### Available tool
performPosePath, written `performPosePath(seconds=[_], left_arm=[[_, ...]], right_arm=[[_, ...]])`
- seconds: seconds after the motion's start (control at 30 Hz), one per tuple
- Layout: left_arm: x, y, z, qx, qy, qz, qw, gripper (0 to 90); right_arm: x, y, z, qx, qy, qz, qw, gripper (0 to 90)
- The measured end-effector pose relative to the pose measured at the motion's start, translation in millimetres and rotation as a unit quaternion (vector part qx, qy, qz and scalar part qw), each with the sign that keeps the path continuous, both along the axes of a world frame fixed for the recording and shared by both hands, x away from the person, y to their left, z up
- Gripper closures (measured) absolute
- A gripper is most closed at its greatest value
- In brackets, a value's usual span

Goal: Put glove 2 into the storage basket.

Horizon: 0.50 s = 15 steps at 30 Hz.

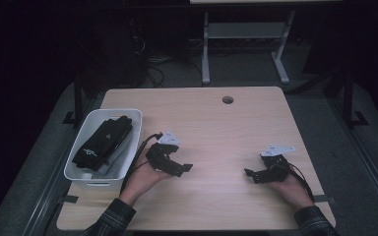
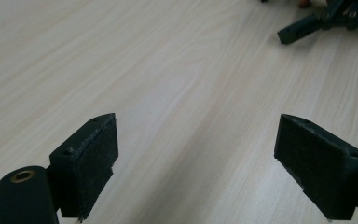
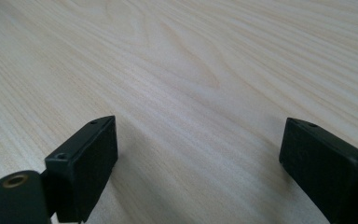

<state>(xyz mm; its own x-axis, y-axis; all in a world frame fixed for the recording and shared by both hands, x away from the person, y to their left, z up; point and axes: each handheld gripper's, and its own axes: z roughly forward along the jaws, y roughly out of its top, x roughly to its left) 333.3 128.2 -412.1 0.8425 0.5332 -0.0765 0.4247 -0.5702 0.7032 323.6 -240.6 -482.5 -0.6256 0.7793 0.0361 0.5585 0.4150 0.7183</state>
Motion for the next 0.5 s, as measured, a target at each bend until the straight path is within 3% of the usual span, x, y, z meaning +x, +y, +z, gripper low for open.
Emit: performPosePath(seconds=[0.5], left_arm=[[-12.5, -13.2, -35.5, 0.033, 0.002, -0.032, 0.9989, 12.8]], right_arm=[[0.1, 0.0, 0.0, 0.000, 0.000, 0.001, 1.0000, 11.1]])
